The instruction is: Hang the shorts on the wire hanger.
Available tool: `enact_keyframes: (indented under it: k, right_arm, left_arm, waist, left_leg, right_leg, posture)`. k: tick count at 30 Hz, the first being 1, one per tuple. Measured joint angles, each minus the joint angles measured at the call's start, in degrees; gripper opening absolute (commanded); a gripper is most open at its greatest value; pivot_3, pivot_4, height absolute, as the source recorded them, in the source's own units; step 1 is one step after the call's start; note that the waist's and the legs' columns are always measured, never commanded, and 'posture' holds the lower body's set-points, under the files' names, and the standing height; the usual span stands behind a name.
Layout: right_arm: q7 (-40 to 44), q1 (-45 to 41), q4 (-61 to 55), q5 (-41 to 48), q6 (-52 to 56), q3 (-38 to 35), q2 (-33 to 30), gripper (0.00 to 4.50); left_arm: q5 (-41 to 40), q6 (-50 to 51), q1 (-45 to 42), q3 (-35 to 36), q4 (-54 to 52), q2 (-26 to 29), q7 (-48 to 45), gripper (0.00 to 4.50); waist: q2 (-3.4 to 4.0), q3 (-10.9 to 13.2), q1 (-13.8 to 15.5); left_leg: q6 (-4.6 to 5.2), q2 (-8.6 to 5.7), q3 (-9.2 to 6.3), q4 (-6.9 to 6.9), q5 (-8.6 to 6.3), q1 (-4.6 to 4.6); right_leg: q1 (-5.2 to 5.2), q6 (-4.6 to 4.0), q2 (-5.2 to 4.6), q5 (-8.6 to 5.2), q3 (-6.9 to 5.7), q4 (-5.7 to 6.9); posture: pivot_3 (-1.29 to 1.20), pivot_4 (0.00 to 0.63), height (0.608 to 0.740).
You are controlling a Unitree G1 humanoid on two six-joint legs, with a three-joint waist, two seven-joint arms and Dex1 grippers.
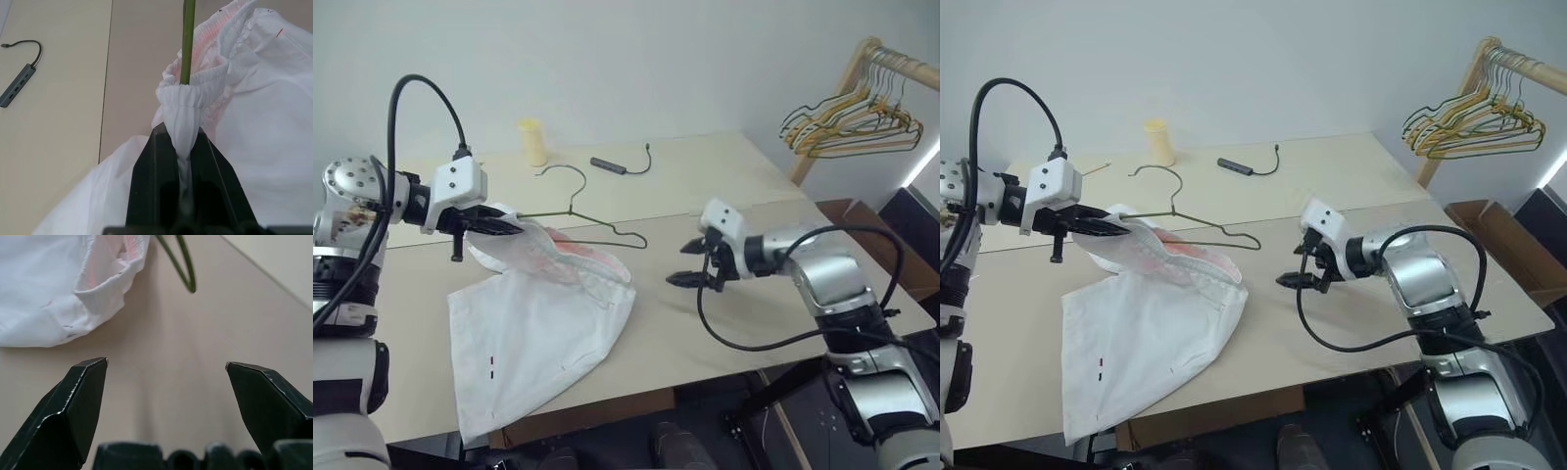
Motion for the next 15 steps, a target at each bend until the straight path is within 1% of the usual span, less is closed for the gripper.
enact_keyframes:
  k: [1,4,7,10,13,14,15]
  right_arm:
    - [-1.95,1.28,-1.18,1.69,2.76,-0.28,2.88,4.48]
    - [-7.53,3.74,-3.31,2.98,7.9,0.15,8.58,4.48]
    - [-12.88,4.25,-3.73,3.99,12.2,0.65,13.84,4.48]
    - [-16.6,4.25,-3.37,4.16,13.49,0.32,16.8,3.89]
    - [-20.39,4.45,-1.66,4.18,13.62,0.03,19.99,2.93]
    - [-21.13,4.45,-1.14,4.43,13.86,-0.25,20.42,2.52]
    - [-21.68,4.45,-0.74,4.72,14.05,-0.53,20.53,2.2]
  left_arm:
    - [-0.01,-0.07,-0.02,0.07,-0.04,-0.12,0.16,0.0]
    - [-0.01,-0.09,-0.02,0.11,-0.06,-0.16,0.3,0.0]
    - [-0.08,-0.07,-0.01,0.4,-0.19,-0.16,0.34,0.0]
    - [-0.1,-0.02,0.01,0.77,-0.29,-0.15,0.37,0.0]
    - [-0.1,0.01,0.02,1.19,-0.53,-0.16,0.55,0.0]
    - [-0.1,0.03,0.02,1.23,-0.54,-0.16,0.57,0.0]
    - [-0.1,0.04,0.03,1.26,-0.54,-0.16,0.58,0.0]
  waist:
    - [0.0,0.0,-0.25]
    - [0.0,0.0,-0.57]
    - [0.0,0.0,-0.79]
    - [-0.02,-0.01,-0.88]
    - [-0.03,-0.02,-0.97]
    - [-0.03,-0.02,-0.97]
    - [-0.03,-0.02,-0.95]
  left_leg:
    - [0.0,-0.01,0.0,0.0,0.0,0.01]
    - [0.0,-0.02,-0.02,0.03,0.0,-0.02]
    - [0.0,-0.03,-0.03,0.03,0.0,-0.05]
    - [0.0,-0.03,-0.06,0.03,0.0,-0.07]
    - [0.0,-0.03,-0.09,0.03,0.0,-0.06]
    - [0.0,-0.03,-0.09,0.03,0.0,-0.06]
    - [0.0,-0.03,-0.09,0.03,0.0,-0.06]
  right_leg:
    - [0.0,0.0,0.0,0.0,0.01,0.03]
    - [-0.01,0.0,-0.02,0.0,0.01,0.04]
    - [-0.01,0.01,-0.04,0.01,0.01,0.01]
    - [-0.01,0.01,-0.04,0.01,-0.01,0.01]
    - [-0.01,0.01,-0.03,0.01,-0.02,0.02]
    - [0.0,0.01,-0.04,0.01,-0.02,0.02]
    - [0.0,0.02,-0.04,0.01,-0.02,0.01]
  posture:
    - [-0.11,0.0,0.74]
    - [-0.11,0.0,0.74]
    - [-0.11,0.0,0.74]
    - [-0.1,0.0,0.74]
    - [-0.1,0.0,0.74]
    - [-0.1,0.0,0.74]
    - [-0.1,0.0,0.74]
